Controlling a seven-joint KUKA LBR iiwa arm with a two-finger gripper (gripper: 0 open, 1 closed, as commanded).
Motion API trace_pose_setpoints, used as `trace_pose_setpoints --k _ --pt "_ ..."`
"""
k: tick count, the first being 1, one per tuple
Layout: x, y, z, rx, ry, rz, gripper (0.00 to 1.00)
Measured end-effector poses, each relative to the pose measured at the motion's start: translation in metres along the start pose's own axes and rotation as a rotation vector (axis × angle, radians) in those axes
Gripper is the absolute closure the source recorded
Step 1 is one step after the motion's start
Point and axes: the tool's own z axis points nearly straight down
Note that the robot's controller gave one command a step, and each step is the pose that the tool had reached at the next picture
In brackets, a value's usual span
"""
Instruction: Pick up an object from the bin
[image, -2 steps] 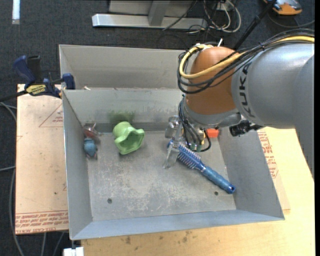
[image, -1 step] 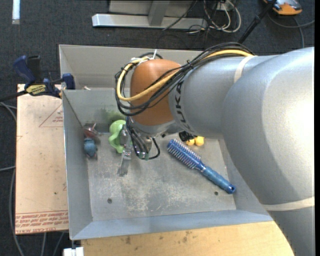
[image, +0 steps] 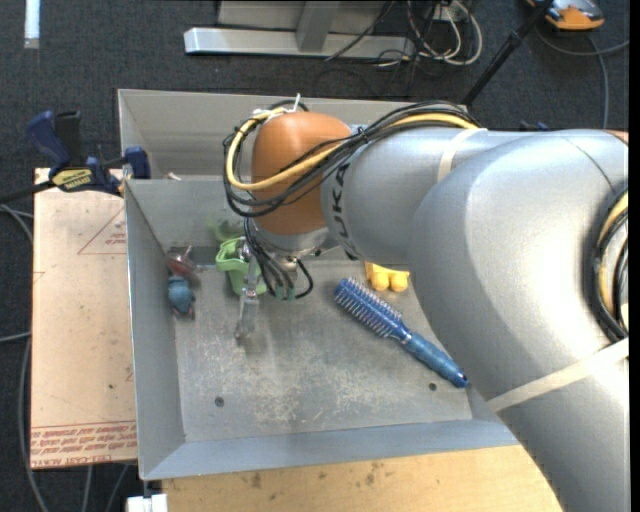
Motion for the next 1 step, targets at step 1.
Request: trace_pose_setpoints --k 1 --pt "-0.0084 -0.0408 -0.0108 0.000 -0.006 0.055 0.00"
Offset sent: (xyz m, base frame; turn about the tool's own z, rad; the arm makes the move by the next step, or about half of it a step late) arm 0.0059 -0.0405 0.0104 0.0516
